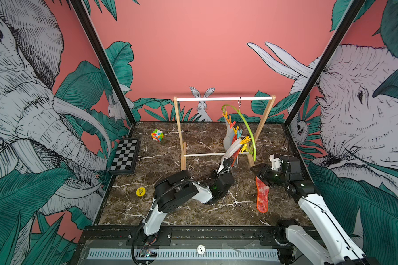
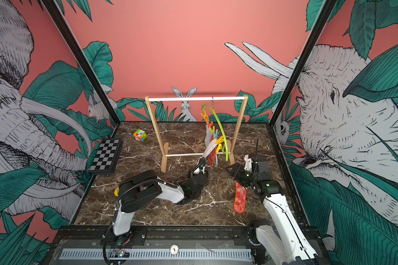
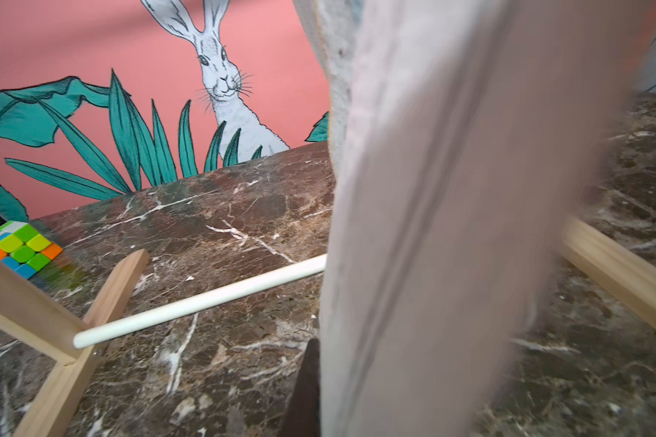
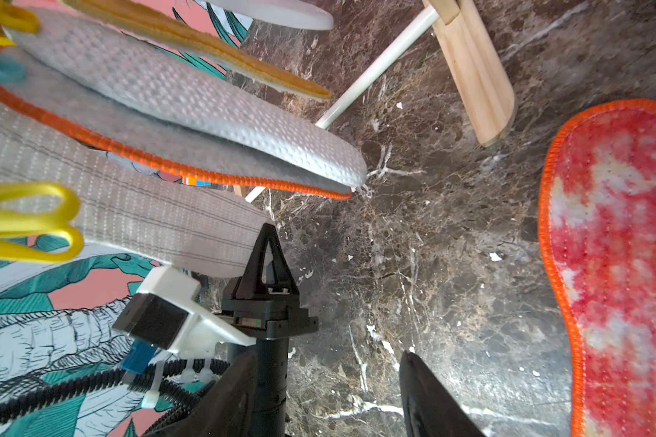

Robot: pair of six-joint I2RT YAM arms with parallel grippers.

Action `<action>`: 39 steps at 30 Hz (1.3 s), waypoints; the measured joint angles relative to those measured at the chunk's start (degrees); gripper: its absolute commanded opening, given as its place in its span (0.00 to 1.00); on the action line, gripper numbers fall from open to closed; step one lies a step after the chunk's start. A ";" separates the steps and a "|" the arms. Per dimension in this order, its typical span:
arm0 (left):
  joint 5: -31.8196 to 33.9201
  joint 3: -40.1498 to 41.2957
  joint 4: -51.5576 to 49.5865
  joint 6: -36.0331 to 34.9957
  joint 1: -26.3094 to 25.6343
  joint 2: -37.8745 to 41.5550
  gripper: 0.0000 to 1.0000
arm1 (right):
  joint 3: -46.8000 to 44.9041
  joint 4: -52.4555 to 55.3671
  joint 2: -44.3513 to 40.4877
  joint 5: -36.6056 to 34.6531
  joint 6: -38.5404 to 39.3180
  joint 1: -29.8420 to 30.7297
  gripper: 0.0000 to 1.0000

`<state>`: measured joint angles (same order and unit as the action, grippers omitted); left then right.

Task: Take the shoe insoles off the hanger
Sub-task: Remove the insole from the hanger.

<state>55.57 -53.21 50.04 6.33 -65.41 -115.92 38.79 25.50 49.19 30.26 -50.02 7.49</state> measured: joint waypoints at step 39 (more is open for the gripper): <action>-6.49 5.11 -10.47 1.42 7.13 14.05 0.00 | 8.50 -41.92 17.59 0.72 -31.08 1.68 0.65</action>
<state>49.08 -48.10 39.57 7.75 -58.28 -101.86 47.29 -16.43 66.78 30.98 -81.10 9.17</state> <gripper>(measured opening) 0.044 0.655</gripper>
